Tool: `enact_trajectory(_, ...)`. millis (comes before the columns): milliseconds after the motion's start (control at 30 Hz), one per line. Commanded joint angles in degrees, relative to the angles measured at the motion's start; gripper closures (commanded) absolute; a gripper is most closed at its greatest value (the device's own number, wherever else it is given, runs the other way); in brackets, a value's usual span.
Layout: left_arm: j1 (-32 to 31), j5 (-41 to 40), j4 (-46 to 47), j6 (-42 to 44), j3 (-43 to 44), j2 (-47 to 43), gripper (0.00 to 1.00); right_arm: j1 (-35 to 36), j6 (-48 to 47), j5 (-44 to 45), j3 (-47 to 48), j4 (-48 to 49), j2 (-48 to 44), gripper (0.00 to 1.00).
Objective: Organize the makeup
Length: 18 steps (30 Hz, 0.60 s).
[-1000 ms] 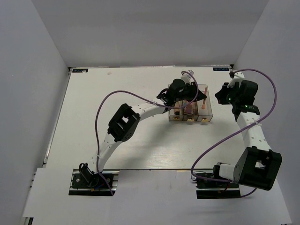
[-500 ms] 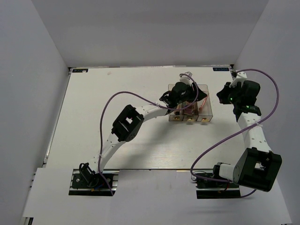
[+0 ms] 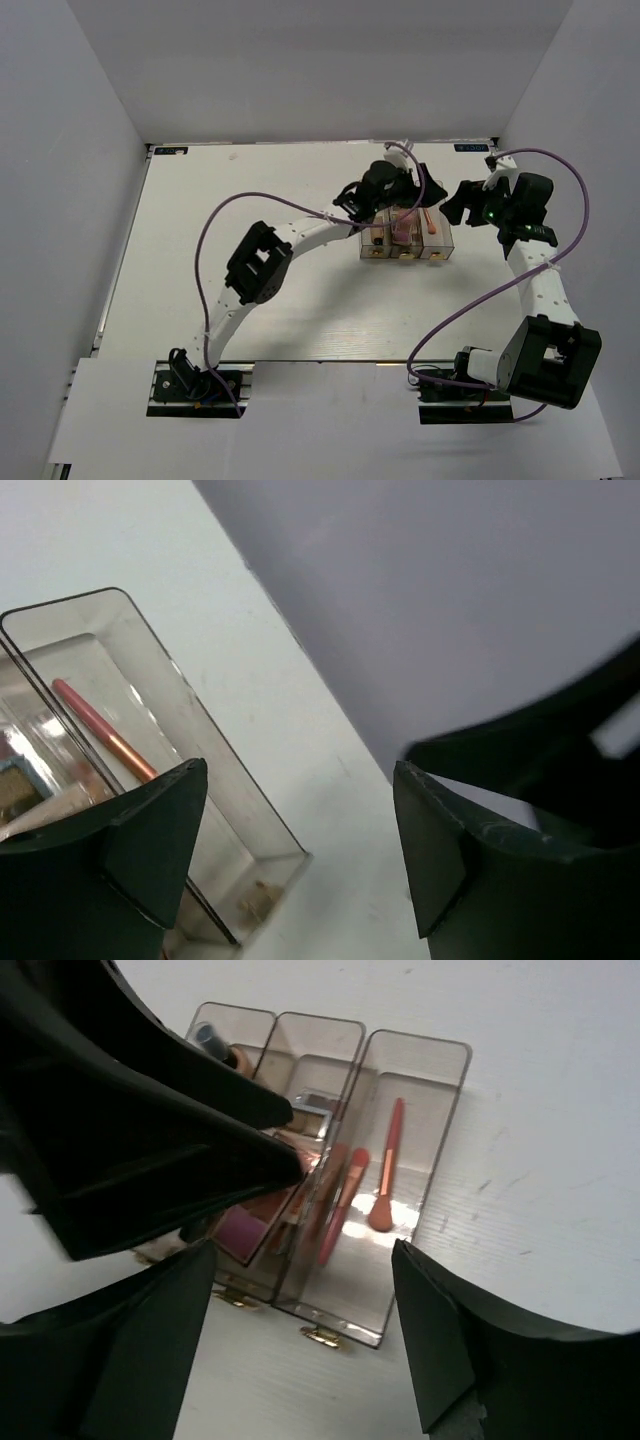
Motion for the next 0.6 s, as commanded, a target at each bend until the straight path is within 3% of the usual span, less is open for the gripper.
enact_trajectory(0, 1.7, 4.5, -8.2, 4.0, -3.1, -16.7, 0.15, -0.2, -3.3, -7.1, 2.9, -4.0, -1.6, 0.21)
enact_trajectory(133, 3.0, 1.9, -16.7, 10.5, -18.4, -32.3, 0.07, -0.2, -4.5, -7.0, 6.1, -9.4, -1.2, 0.14)
enact_trajectory(167, 3.8, 0.9, -17.3, 10.8, -26.5, -35.8, 0.02, -0.3, -4.8, -7.1, 6.6, -11.2, -1.3, 0.13)
enact_trajectory(267, 6.1, -4.9, -20.1, 9.9, -40.7, -49.8, 0.02, -0.1, -6.4, -7.8, 9.1, -14.3, -1.3, 0.11)
enact_trajectory(433, 10.4, -10.4, -30.5, 7.7, -53.0, -66.9, 0.02, 0.0, -3.5, -7.7, 9.5, -14.7, -1.5, 0.11)
enact_trajectory(567, 12.9, -12.1, -32.9, 6.0, -63.3, -76.1, 0.02, 0.0, -1.7, -8.4, 7.7, -14.3, -1.7, 0.11)
